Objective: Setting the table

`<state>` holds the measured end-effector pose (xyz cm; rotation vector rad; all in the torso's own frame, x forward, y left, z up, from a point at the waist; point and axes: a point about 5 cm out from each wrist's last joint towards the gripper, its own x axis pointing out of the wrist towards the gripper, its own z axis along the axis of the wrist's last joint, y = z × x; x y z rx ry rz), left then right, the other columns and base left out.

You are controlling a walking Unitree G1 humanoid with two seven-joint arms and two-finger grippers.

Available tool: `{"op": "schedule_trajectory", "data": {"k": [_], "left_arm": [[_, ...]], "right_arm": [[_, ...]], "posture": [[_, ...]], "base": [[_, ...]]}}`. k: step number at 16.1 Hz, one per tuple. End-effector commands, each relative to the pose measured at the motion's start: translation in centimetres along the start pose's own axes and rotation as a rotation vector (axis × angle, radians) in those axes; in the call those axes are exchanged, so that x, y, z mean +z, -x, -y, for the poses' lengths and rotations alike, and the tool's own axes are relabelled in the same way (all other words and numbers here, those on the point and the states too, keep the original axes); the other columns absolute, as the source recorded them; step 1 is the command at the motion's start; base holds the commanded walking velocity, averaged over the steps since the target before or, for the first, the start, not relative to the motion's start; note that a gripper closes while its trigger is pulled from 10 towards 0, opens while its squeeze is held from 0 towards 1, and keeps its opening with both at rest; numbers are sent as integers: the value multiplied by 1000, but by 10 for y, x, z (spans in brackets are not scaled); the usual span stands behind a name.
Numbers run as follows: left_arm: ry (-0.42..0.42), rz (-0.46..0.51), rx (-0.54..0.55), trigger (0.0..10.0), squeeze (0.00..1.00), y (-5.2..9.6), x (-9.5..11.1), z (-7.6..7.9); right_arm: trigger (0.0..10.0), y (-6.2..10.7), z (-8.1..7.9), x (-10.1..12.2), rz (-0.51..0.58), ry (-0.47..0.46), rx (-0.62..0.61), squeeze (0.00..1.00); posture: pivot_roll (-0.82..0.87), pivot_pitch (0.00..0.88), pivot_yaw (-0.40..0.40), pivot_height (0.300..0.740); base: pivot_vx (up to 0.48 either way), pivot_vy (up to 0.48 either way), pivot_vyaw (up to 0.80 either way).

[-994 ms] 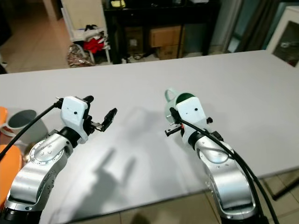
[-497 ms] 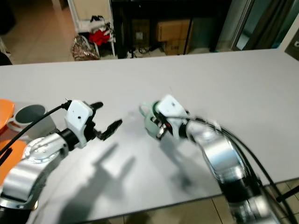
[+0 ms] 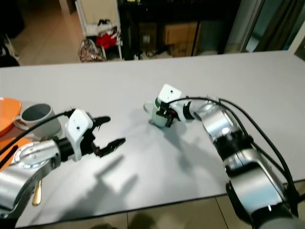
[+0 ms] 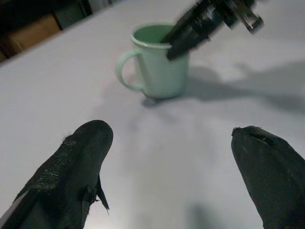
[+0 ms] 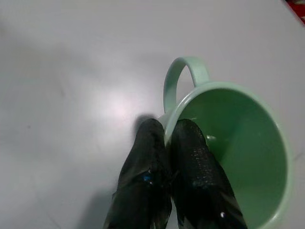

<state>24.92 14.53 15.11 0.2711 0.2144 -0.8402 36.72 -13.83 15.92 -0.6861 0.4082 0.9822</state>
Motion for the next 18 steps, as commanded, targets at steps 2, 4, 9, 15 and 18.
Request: {"op": "schedule_trajectory", "data": {"k": [2,4,9,15,18], "left_arm": [[0,-11,-25,10000,0,3,1,5],[3,-19,-18,10000,0,4,-1,5],[2,-26,-24,10000,0,3,-1,3],[12,29,-7,10000,0,5,7,-4],[36,100,69,10000,0,7,16,-7]], "right_arm": [[10000,-4,1,3,-11,38,47,0],[10000,-6,3,4,-10,50,49,643],[10000,12,13,18,48,117,150,1000],[10000,86,18,40,273,119,76,1000],[10000,95,-19,39,442,8,-76,1000]], "posture": [[71,0,18,740],[72,0,14,740],[56,0,32,740],[40,0,39,740],[38,0,31,740]], "base": [[0,0,0],[0,0,0],[0,0,0],[0,0,0],[0,0,0]]}}
